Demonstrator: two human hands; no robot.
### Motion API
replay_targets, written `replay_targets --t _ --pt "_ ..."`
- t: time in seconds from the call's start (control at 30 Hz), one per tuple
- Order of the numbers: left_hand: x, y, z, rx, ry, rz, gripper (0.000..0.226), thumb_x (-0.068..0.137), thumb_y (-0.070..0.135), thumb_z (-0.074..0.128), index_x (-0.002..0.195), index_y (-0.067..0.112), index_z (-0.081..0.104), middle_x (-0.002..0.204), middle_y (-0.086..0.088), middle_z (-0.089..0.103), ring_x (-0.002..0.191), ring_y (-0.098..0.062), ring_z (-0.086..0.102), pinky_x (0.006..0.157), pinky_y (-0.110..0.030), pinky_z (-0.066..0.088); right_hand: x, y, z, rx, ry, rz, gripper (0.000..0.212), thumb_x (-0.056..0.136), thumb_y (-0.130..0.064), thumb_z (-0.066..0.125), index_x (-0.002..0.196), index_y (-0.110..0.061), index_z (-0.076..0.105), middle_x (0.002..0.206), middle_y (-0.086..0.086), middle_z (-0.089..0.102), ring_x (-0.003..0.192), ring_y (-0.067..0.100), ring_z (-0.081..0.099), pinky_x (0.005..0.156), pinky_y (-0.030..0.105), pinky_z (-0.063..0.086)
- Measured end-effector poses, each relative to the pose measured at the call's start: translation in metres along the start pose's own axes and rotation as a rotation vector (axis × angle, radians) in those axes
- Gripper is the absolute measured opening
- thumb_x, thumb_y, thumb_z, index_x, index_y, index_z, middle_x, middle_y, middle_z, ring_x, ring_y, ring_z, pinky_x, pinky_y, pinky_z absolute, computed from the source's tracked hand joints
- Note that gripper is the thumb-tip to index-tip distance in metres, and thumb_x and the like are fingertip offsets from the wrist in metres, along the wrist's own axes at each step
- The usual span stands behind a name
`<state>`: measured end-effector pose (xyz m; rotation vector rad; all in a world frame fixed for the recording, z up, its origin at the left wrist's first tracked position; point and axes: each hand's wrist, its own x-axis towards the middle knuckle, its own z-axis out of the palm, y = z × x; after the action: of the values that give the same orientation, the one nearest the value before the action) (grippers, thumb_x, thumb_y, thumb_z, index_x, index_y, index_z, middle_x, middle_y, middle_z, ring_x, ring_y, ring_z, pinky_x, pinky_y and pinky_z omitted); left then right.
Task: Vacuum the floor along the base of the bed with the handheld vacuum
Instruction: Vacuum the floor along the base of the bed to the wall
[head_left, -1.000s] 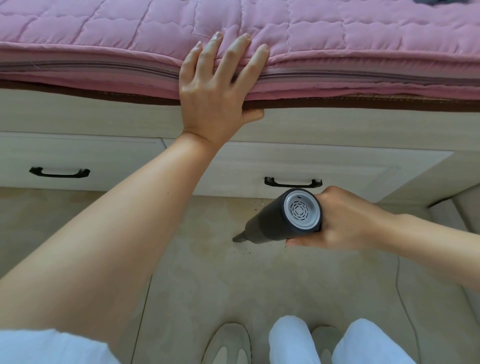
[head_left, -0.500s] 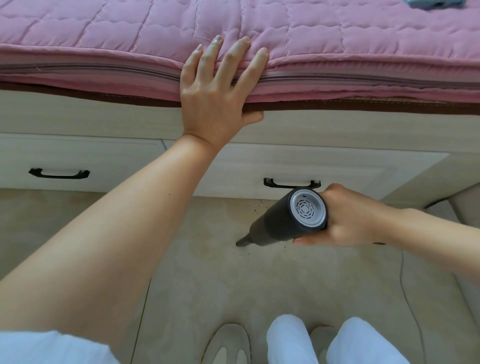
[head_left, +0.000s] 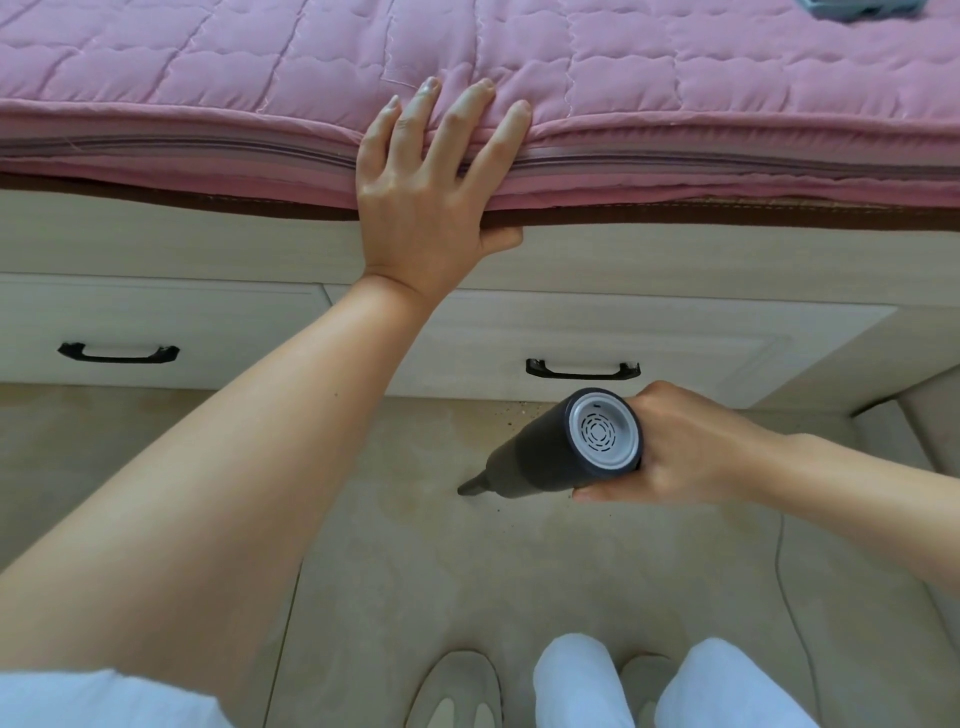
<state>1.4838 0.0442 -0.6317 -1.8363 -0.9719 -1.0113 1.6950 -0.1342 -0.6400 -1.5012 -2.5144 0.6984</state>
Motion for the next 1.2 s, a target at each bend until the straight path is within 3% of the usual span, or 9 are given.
replay_targets --t 0.2,0.3,0.43,0.53,0.63,0.73,0.83,1.03,1.2 --pt "0.0 0.0 0.0 -0.007 0.014 -0.005 0.087 0.066 0.079 0.05 0.138 0.029 0.053 0.133 -0.002 0.064 0.12 -0.034 0.062 0.098 -0.051 0.05 -0.001 0.0 -0.001 0.073 -0.066 0.008 0.042 0.064 -0.065 0.067 0.093 -0.041 0.046 0.065 -0.037 0.053 0.067 -0.009 0.053 0.059 0.006 0.038" --pt "-0.001 0.001 0.0 -0.003 0.013 -0.007 0.087 0.066 0.079 0.05 0.138 0.029 0.053 0.133 -0.002 0.064 0.12 -0.033 0.062 0.098 -0.051 0.05 -0.006 0.002 0.001 0.128 -0.11 0.016 0.042 0.063 -0.065 0.068 0.09 -0.037 0.051 0.066 -0.028 0.058 0.069 -0.009 0.057 0.058 0.01 0.041" --pt "0.0 0.001 0.0 -0.006 0.013 -0.017 0.087 0.067 0.08 0.05 0.137 0.029 0.054 0.134 -0.001 0.064 0.121 -0.033 0.062 0.099 -0.051 0.05 -0.009 -0.001 0.007 0.152 -0.135 -0.021 0.041 0.063 -0.065 0.066 0.091 -0.039 0.049 0.064 -0.028 0.056 0.065 -0.008 0.056 0.056 0.011 0.041" --pt "0.0 0.002 -0.001 -0.02 0.023 -0.031 0.086 0.069 0.08 0.047 0.136 0.028 0.057 0.133 -0.001 0.065 0.121 -0.034 0.062 0.099 -0.051 0.05 -0.01 -0.001 0.012 0.191 -0.142 -0.021 0.046 0.063 -0.067 0.064 0.092 -0.032 0.057 0.075 -0.017 0.066 0.071 0.0 0.061 0.063 0.025 0.05" --pt "0.001 0.003 -0.002 -0.039 0.022 -0.052 0.084 0.071 0.08 0.046 0.135 0.027 0.062 0.133 -0.001 0.065 0.121 -0.034 0.062 0.099 -0.051 0.049 -0.011 0.001 0.013 0.199 -0.135 -0.027 0.045 0.063 -0.067 0.063 0.093 -0.035 0.054 0.076 -0.017 0.066 0.071 0.0 0.061 0.064 0.026 0.051" --pt "-0.001 0.005 -0.003 -0.038 0.016 -0.067 0.085 0.069 0.08 0.048 0.135 0.027 0.061 0.134 0.0 0.064 0.122 -0.033 0.061 0.1 -0.049 0.048 -0.01 0.006 0.009 0.205 -0.124 -0.016 0.042 0.064 -0.065 0.065 0.093 -0.037 0.051 0.073 -0.022 0.063 0.071 -0.002 0.06 0.063 0.02 0.048" --pt "0.0 0.004 -0.004 -0.046 0.008 -0.071 0.087 0.07 0.081 0.047 0.136 0.027 0.061 0.135 0.0 0.063 0.123 -0.033 0.061 0.101 -0.049 0.048 -0.011 0.011 -0.002 0.177 -0.107 0.021 0.036 0.067 -0.053 0.075 0.091 -0.043 0.049 0.068 -0.037 0.057 0.071 -0.013 0.056 0.061 0.006 0.039" --pt "-0.001 0.011 -0.009 -0.101 -0.05 -0.154 0.084 0.069 0.074 0.067 0.138 0.028 0.056 0.14 0.002 0.06 0.129 -0.034 0.056 0.105 -0.049 0.042 -0.015 0.024 -0.018 0.185 -0.135 0.075 0.025 0.068 -0.049 0.076 0.075 -0.058 0.053 0.073 -0.039 0.059 0.076 -0.012 0.057 0.063 0.006 0.039" --pt "0.006 0.011 -0.016 -0.084 -0.08 -0.144 0.087 0.063 0.072 0.077 0.135 0.027 0.058 0.136 0.003 0.062 0.125 -0.034 0.058 0.103 -0.051 0.044 -0.02 0.032 -0.023 0.189 -0.208 0.115 0.023 0.065 -0.054 0.075 0.075 -0.043 0.059 0.075 -0.026 0.065 0.077 -0.005 0.061 0.066 0.016 0.047"
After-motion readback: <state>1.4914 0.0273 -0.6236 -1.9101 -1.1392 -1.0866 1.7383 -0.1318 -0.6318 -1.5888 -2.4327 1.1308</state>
